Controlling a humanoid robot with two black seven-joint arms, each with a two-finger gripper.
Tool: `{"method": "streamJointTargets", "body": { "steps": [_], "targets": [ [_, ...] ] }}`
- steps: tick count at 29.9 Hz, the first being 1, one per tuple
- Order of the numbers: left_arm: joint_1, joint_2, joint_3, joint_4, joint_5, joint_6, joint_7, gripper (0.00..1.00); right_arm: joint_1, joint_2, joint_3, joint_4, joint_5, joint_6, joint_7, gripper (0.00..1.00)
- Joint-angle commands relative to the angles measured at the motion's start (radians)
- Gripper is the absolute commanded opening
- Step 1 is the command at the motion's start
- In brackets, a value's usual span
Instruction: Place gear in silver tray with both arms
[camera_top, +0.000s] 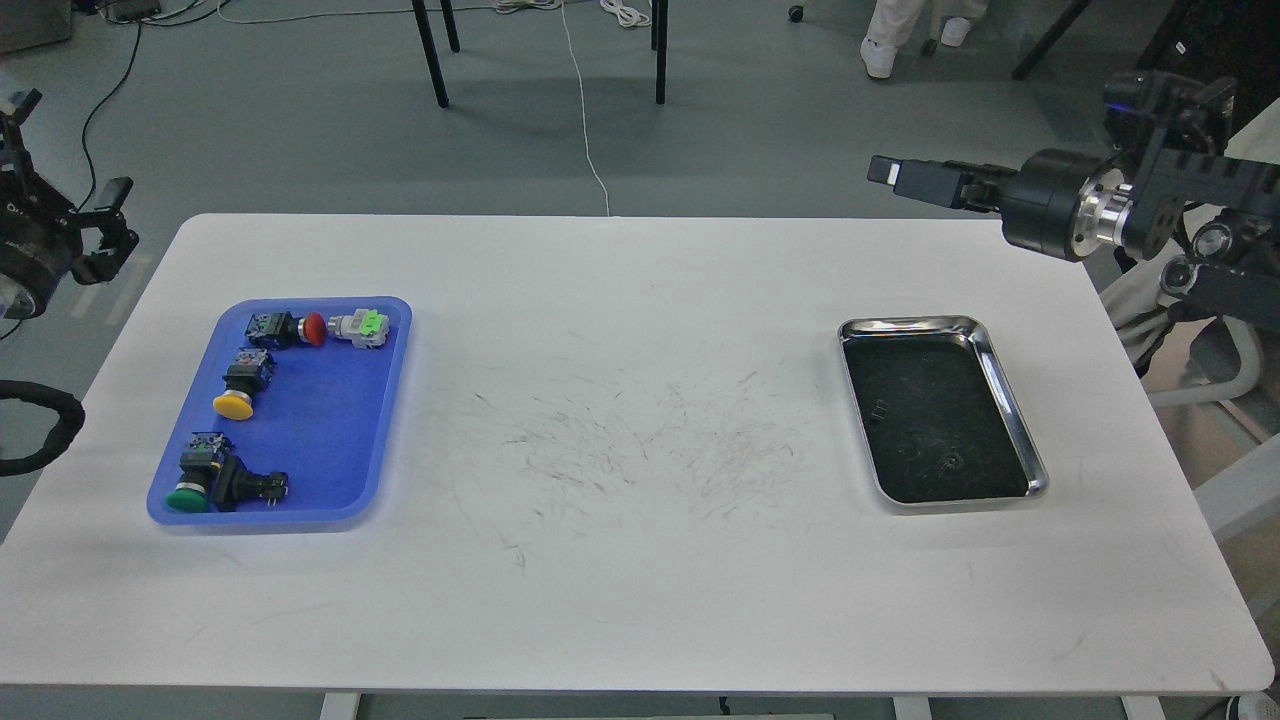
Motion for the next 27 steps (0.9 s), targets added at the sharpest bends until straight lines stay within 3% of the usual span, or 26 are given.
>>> {"method": "streamJointTargets", "body": {
  "steps": [1, 8, 12, 18, 23, 27],
  "targets": [
    [-0.003, 0.000, 0.000, -0.004, 0.000, -0.005, 0.000, 0.99, -0.052, 0.007, 0.143, -0.002, 0.078, -0.036, 0.000, 0.84],
    [-0.017, 0.029, 0.000, -0.041, 0.000, -0.014, 0.000, 0.99, -0.065, 0.036, 0.283, -0.019, 0.342, -0.080, 0.000, 0.86],
    [-0.056, 0.032, 0.001, -0.050, 0.000, -0.034, 0.047, 0.99, -0.075, 0.076, 0.298, -0.086, 0.478, -0.080, 0.000, 0.87],
    [-0.098, 0.024, 0.002, -0.044, -0.002, -0.049, 0.051, 0.99, -0.177, 0.119, 0.399, -0.106, 0.542, -0.080, 0.000, 0.87],
    [-0.104, -0.017, 0.032, -0.017, 0.001, -0.050, 0.053, 0.99, -0.247, 0.140, 0.447, -0.155, 0.562, -0.083, 0.000, 0.94],
    [-0.141, -0.065, 0.066, 0.026, 0.000, -0.051, 0.081, 0.99, -0.267, 0.209, 0.430, -0.220, 0.558, -0.102, 0.000, 0.95]
  ]
}}
